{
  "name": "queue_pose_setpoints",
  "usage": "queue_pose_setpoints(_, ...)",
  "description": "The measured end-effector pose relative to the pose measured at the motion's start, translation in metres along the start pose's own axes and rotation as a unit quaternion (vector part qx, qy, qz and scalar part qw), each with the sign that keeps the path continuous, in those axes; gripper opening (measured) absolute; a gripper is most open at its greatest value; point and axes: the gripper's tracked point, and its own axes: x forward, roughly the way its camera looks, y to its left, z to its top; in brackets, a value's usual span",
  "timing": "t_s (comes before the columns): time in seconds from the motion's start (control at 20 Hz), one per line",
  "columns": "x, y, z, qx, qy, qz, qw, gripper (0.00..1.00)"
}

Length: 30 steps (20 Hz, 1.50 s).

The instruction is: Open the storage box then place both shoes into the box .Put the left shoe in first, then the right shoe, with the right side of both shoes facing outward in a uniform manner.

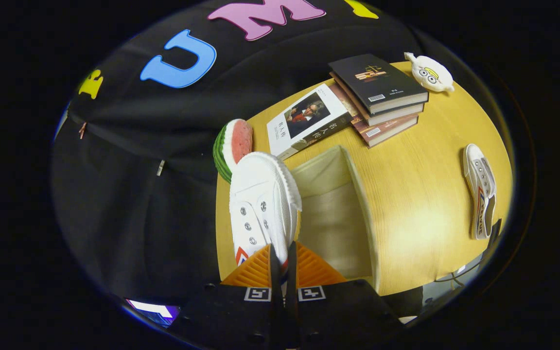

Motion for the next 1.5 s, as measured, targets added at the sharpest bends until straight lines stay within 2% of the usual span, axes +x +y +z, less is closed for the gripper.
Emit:
queue_pose_setpoints(0.2, 0.013, 0.004, -0.008, 0.004, 0.007, -0.003, 1.0, 0.05)
queue_pose_setpoints(0.35, 0.025, -0.002, -0.012, -0.003, 0.016, -0.023, 1.0, 0.05)
queue_pose_setpoints(0.4, 0.027, 0.001, -0.015, -0.002, 0.022, -0.016, 1.0, 0.06)
queue_pose_setpoints(0.45, 0.024, 0.017, -0.016, 0.012, 0.021, 0.014, 1.0, 0.1)
queue_pose_setpoints(0.5, 0.025, 0.03, -0.011, 0.028, 0.018, 0.037, 0.999, 0.33)
queue_pose_setpoints(0.6, 0.018, 0.034, 0.001, 0.023, 0.006, 0.047, 0.999, 1.0)
queue_pose_setpoints(0.8, -0.02, 0.012, 0.026, -0.036, -0.038, 0.028, 0.998, 0.99)
queue_pose_setpoints(0.95, -0.057, -0.023, 0.051, -0.058, -0.082, 0.011, 0.995, 0.98)
queue_pose_setpoints(1.2, -0.115, -0.119, 0.083, -0.074, -0.126, -0.054, 0.988, 0.98)
queue_pose_setpoints(1.35, -0.134, -0.18, 0.098, -0.07, -0.136, -0.094, 0.984, 0.99)
queue_pose_setpoints(1.5, -0.147, -0.233, 0.105, -0.046, -0.134, -0.111, 0.984, 0.99)
